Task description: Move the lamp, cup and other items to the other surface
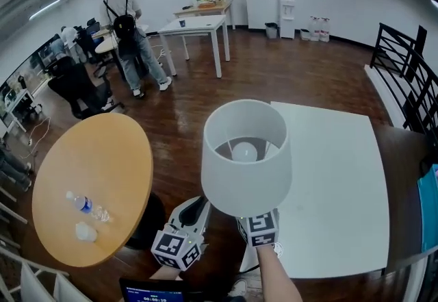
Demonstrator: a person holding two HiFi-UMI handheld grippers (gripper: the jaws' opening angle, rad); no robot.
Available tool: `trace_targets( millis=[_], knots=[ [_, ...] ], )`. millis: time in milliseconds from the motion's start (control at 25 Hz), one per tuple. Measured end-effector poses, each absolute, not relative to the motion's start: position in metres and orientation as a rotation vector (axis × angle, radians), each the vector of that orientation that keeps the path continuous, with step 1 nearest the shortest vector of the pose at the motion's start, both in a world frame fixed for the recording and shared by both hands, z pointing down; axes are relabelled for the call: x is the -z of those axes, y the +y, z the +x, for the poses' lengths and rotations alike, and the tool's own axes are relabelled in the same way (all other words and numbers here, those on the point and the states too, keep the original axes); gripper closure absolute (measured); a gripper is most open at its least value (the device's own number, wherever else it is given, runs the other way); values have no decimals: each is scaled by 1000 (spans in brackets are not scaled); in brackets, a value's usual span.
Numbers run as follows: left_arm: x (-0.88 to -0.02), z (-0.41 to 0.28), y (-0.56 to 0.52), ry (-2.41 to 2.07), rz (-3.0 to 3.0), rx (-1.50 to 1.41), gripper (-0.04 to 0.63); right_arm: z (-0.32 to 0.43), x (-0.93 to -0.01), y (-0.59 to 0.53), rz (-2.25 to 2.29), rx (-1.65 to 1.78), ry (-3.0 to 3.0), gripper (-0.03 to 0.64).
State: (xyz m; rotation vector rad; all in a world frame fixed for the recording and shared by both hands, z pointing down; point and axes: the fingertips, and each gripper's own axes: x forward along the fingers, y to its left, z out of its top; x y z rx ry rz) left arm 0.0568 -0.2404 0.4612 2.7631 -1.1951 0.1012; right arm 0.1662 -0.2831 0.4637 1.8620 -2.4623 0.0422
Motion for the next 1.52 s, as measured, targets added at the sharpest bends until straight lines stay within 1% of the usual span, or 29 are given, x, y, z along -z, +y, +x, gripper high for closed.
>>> trace_targets(
  millis=[240, 480, 640, 720, 840, 960, 1200, 1520],
  knots=[
    [-456, -53, -254, -1382, 2677, -78, 526, 48, -454, -308, 1702, -34, -2595, 463],
    [-466, -159, -264, -1553, 2574, -71, 528, -72, -463, -332, 1523, -51, -2731, 463],
    [-471, -231, -269, -1665, 2513, -76, 553, -150, -473, -347, 1408, -71, -2799, 463],
    [-473, -260, -271, -1709, 2488, -93, 577, -184, -474, -354, 1350, -65, -2828, 463],
    [-474, -295, -274, -1759, 2454, -105, 581, -228, -479, -366, 1278, -53, -2858, 463],
    [-480, -316, -276, -1759, 2439, -114, 581, -264, -487, -380, 1233, -70, -2881, 463],
    [-502, -324, -284, -1689, 2470, -170, 581, -315, -499, -406, 1170, -59, -2896, 463],
    [-519, -318, -302, -1676, 2468, -163, 581, -331, -534, -421, 1118, -67, -2892, 462]
  ],
)
